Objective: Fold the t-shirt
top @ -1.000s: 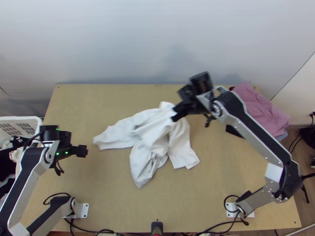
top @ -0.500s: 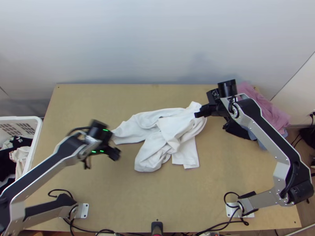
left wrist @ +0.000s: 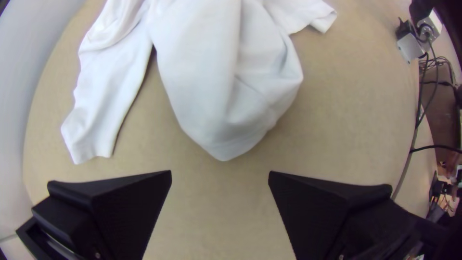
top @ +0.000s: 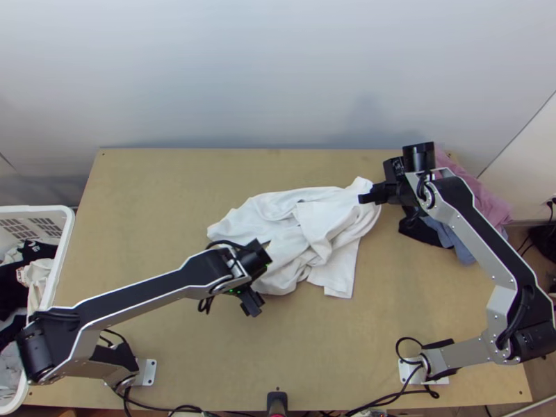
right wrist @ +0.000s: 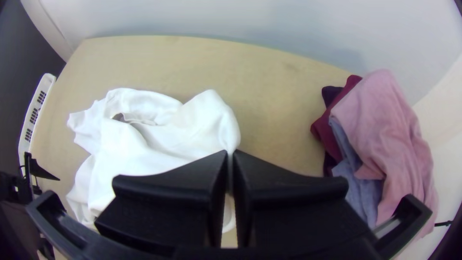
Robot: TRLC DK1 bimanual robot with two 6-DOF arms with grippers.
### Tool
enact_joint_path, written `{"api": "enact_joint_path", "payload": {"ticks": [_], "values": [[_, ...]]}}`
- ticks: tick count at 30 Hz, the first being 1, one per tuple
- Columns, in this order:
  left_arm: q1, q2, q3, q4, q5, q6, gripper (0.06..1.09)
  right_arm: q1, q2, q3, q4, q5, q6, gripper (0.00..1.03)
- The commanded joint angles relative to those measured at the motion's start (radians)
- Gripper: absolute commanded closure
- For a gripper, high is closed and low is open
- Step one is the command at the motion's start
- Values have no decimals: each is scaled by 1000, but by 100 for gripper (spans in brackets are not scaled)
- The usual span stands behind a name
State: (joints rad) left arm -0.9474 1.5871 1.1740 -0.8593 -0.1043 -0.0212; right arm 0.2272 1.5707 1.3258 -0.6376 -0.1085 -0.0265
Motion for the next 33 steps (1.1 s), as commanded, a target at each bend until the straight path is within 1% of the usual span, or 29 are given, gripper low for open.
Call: {"api": "enact_joint_path", "payload": {"ticks": [1,4,14,25,27,30,32,33], "values": [[-34,67,76,-67,81,-74,11,-17,2,-20,15,4,2,100],[-44,77,90,-67,106,-102,11,-17,6,-13,18,6,2,100],[-42,197,234,-81,103,-155,11,-9,8,-14,18,10,0,100],[-31,283,262,-47,11,-166,12,-5,-5,-27,18,10,-6,100],[-25,287,263,-37,3,-164,20,0,-5,-23,18,10,-6,100],[-14,303,273,-34,3,-164,31,3,-5,-22,18,10,-7,100],[-10,310,277,-32,3,-164,33,4,-5,-22,18,10,-7,100],[-7,312,279,-32,3,-164,38,4,-5,-23,18,10,-7,100]]}}
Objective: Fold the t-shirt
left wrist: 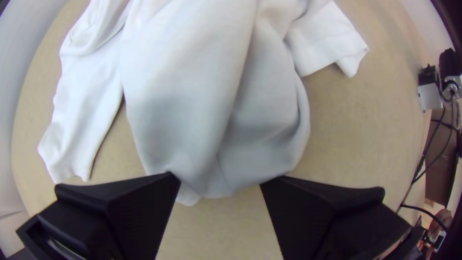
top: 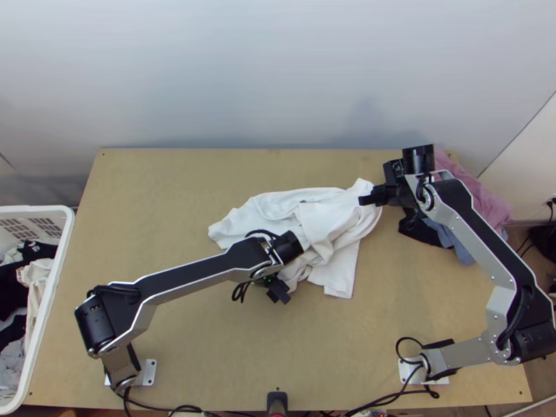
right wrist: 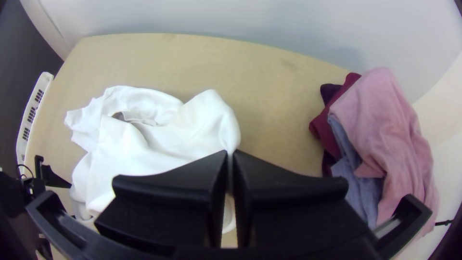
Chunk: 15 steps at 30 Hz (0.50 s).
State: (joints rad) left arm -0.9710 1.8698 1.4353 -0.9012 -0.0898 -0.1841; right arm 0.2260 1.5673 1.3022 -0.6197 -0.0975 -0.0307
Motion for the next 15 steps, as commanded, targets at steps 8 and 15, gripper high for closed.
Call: {"api": "enact_joint_path", "payload": {"ticks": [8,15], "values": [[57,34,28,42,51,6,81,6,-7,-9,0,-1,-3,100],[149,-3,25,42,213,51,95,6,-18,-12,0,-1,-8,100]]}}
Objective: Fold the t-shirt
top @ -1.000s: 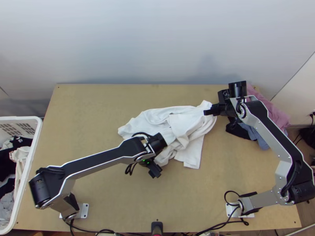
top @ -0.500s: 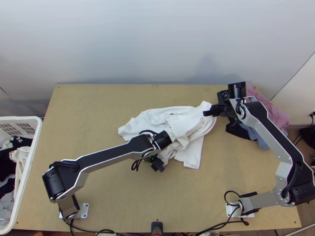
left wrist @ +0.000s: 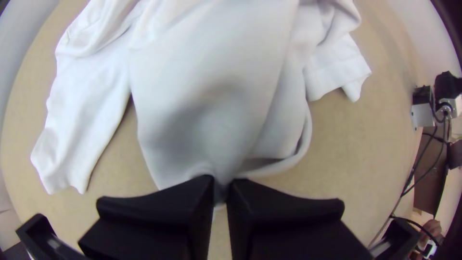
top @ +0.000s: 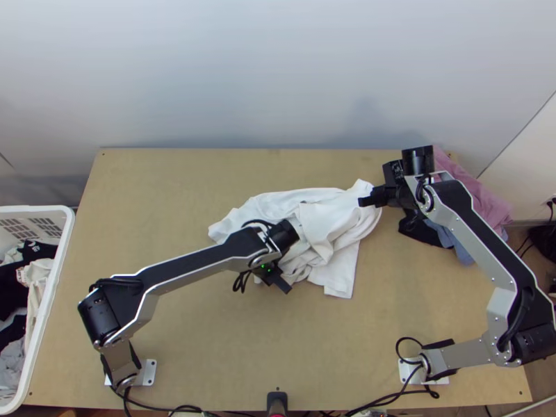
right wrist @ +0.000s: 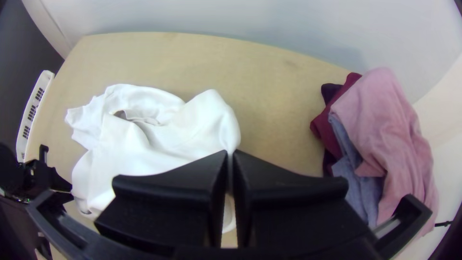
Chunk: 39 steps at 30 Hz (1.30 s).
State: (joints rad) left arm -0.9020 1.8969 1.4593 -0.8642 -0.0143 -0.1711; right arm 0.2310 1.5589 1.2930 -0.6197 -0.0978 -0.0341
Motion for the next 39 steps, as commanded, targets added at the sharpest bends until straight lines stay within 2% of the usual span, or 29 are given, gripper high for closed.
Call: {"api": "enact_joint_path", "payload": {"ticks": [1,2,6,7,8,10,13,14,17,23,28,31,36,39], "values": [[106,-44,3,4,198,56,95,1,-14,-4,0,-2,-4,97],[130,-59,4,1,240,67,100,4,-22,-9,-2,-2,-3,91],[227,-137,-7,-30,347,119,101,19,-60,-15,-32,-2,-3,90],[245,-157,-7,-45,366,136,104,30,-66,-17,-48,-5,-7,89],[262,-180,-10,-61,376,153,104,36,-72,-18,-69,-6,-12,82],[291,-222,-17,-90,401,188,104,41,-80,-18,-117,-6,-18,62],[330,-271,-16,-154,418,254,104,41,-80,-21,-189,-8,-15,15],[345,-288,-13,-170,419,269,104,36,-77,-23,-207,-8,-12,6],[403,-317,30,-254,444,343,104,25,-77,-37,-216,-10,-7,3],[514,-318,223,-549,478,541,104,42,-79,-46,-230,-11,-3,4],[600,-398,262,-555,485,579,104,67,-46,-35,-230,-11,-1,4],[732,-374,291,-549,563,613,104,85,-3,-27,-229,-11,0,4],[1002,-249,411,-550,537,677,104,133,46,-11,-229,-10,0,4],[1040,-240,362,-544,498,713,103,166,75,17,-229,-10,0,4]]}}
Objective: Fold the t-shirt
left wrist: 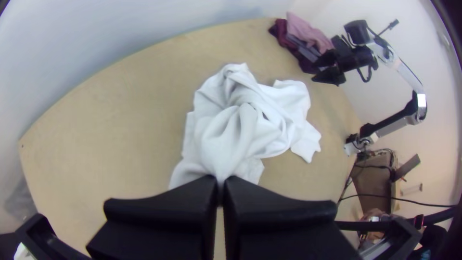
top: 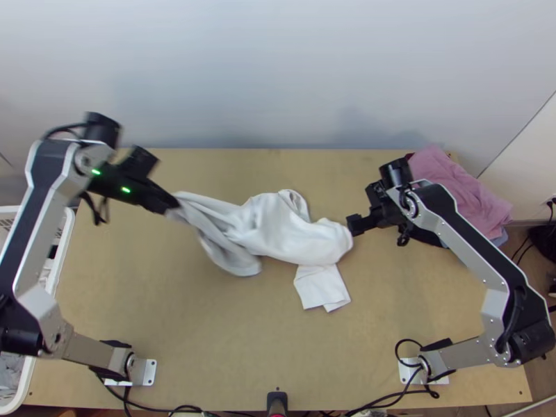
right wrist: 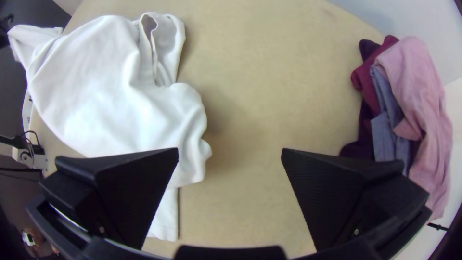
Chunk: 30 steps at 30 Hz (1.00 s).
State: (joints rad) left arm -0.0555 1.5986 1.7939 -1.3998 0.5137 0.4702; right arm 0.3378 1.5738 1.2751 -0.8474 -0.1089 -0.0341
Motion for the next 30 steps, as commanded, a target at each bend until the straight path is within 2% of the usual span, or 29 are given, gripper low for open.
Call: {"api": "enact_joint_path", "payload": {"ticks": [1,3,8,14,22,30], "values": [[187,57,-8,-8,-30,76,103,72,75,49,-1,0,0,4],[155,41,-116,7,-53,93,103,107,107,87,-1,0,0,4],[11,-63,-469,248,-327,87,103,202,189,205,-1,2,-38,4],[-23,-77,-590,343,-425,65,103,273,295,342,-1,2,-56,4],[-43,-138,-650,355,-423,36,103,308,500,587,-1,2,-39,4],[5,-186,-636,351,-423,30,103,385,709,926,-12,2,-33,7]]}}
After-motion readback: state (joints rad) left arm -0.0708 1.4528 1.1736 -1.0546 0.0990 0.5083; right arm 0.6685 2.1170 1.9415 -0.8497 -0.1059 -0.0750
